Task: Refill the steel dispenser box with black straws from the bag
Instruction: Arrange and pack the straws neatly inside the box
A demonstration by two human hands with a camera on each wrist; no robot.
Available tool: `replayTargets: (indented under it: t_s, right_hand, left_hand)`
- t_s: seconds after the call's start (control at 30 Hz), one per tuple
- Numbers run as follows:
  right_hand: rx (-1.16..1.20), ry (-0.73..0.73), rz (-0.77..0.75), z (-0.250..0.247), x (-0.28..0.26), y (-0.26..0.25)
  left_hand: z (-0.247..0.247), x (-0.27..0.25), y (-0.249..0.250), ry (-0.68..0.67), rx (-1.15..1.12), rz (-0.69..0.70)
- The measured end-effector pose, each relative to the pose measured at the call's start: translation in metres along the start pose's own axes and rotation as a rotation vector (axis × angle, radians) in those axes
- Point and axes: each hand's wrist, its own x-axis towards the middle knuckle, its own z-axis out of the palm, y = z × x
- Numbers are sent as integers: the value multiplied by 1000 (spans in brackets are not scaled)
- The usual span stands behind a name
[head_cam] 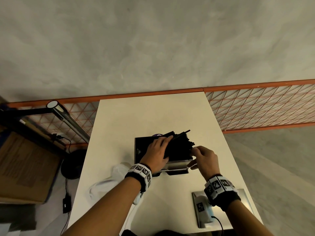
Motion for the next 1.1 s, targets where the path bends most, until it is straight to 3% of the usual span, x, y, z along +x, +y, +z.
replayTargets:
  t_s: [0.17, 0.33, 0.5, 0.7, 0.9, 1.1]
  right_hand:
    - [79, 67, -36, -7, 7, 3]
    - [-97, 335, -171, -7, 19, 13]
    - [-59, 162, -96, 11, 29, 16]
    - [-243, -68, -258, 61, 20, 18]
    - [-203, -5, -269, 55, 29, 16]
    - [-177, 41, -240, 57, 39, 14]
  left_hand:
    - [-4, -6, -8, -19, -41, -39]
    - [-11, -14, -19, 18, -53, -62]
    - [-13, -13, -24, 10, -109, -113]
    - [-12, -8, -24, -58, -201, -164]
    - [-16, 2, -28, -201, -216, -206]
    - [-24, 15, -35, -311, -67, -122]
